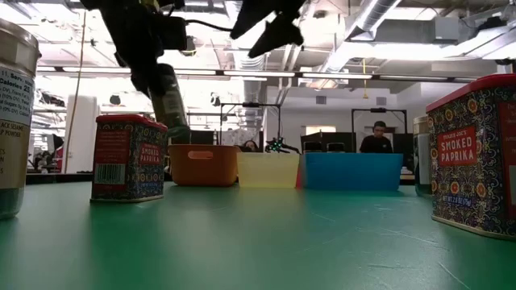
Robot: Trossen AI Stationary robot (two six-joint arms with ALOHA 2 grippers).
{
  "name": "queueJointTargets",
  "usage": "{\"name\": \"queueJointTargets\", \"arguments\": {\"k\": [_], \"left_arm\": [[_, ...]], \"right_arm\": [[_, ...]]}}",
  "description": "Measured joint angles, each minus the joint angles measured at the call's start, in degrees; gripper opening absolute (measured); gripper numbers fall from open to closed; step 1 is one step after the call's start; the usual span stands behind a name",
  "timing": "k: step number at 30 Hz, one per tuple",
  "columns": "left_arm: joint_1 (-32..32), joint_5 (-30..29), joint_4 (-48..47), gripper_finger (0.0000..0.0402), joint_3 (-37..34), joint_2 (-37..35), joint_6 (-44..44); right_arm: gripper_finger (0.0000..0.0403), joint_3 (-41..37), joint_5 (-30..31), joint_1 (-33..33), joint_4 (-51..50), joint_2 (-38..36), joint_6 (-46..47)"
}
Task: Sort spices by type
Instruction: Put the black seasoning bottle into the pink bin
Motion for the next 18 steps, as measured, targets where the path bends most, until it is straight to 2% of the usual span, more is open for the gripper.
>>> {"name": "queueJointTargets", "arguments": {"k": [7, 18], "left_arm": [[0.6, 1.2, 0.7, 0.0200, 6.2, 3.9, 4.8], [0.7, 1.0, 0.5, 0.0201, 16.5, 9.6, 11.8]], "right_arm": [[0.0314, -6.5, -5.3, 0.6, 12.5, 0.0, -1.4], [0.0314, -7.4, -3.5, 0.9, 17.3, 0.0, -2.8]]}}
